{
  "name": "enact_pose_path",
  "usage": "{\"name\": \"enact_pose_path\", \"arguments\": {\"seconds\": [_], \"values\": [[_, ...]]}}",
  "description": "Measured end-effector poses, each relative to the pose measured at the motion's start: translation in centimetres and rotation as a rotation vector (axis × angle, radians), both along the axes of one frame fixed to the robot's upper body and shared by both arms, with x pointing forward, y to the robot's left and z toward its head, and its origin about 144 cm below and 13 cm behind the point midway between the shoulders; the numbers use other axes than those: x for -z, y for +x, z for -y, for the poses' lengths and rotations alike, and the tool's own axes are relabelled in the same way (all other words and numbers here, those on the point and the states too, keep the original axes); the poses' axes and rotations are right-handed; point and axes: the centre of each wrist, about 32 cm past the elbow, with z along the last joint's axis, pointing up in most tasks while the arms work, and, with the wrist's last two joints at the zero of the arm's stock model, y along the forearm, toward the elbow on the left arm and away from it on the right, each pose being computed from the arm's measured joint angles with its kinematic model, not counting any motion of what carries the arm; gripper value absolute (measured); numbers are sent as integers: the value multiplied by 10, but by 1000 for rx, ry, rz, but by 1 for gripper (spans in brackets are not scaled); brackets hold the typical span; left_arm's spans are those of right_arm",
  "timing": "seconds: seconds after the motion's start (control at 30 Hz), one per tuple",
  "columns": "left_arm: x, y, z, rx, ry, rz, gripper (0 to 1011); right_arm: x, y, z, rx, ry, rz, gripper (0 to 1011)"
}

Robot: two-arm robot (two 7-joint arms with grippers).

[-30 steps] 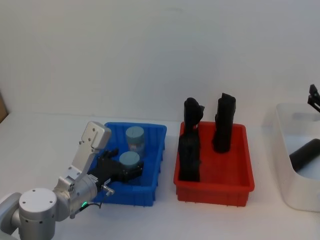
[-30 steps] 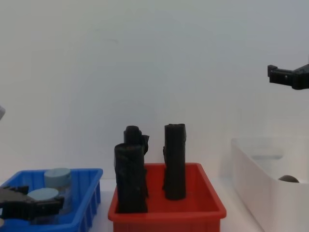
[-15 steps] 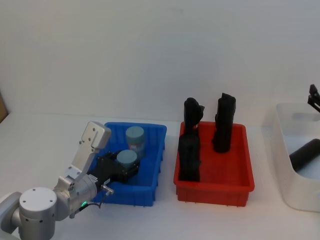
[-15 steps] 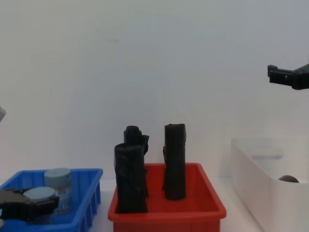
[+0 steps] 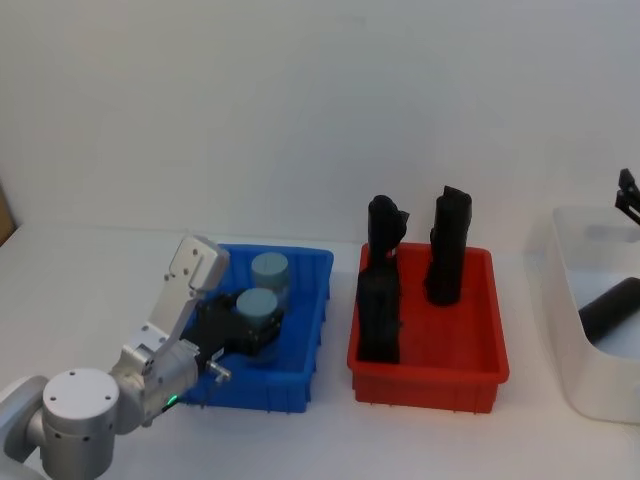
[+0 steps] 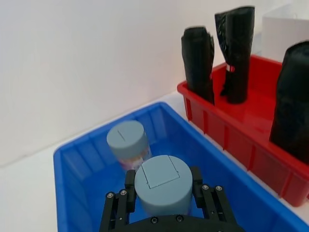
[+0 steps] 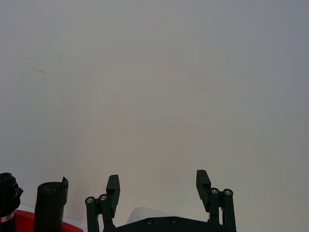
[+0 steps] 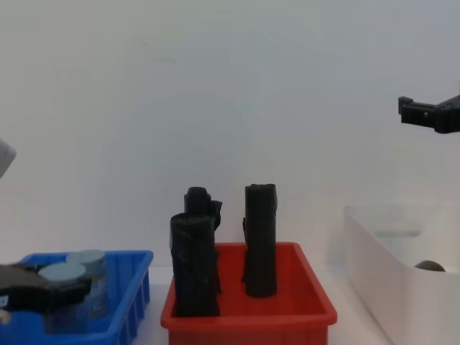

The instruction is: Pick the cotton swabs from the blue box and place them into the white box.

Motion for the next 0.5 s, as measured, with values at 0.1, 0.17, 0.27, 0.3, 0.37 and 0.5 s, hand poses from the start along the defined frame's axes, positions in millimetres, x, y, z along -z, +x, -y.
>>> {"name": "enact_pose_path", "arguments": {"seconds": [0.1,0.17,0.27,0.3,0.37,0.5], "values": [[-5,-1,3,2,10,24,670,0,0,0,0,0,0,1002],[-10,-1,6,3,18,48,670,0,0,0,0,0,0,1002],[-17,-2,10,7,30,85,670,0,0,0,0,0,0,1002],[-19,-3,11,8,33,96,670,0,0,0,0,0,0,1002],[-25,-3,14,12,39,126,670,0,0,0,0,0,0,1002],[-35,-6,19,20,51,179,670,-1,1,0,-8,-2,4,1002]]}}
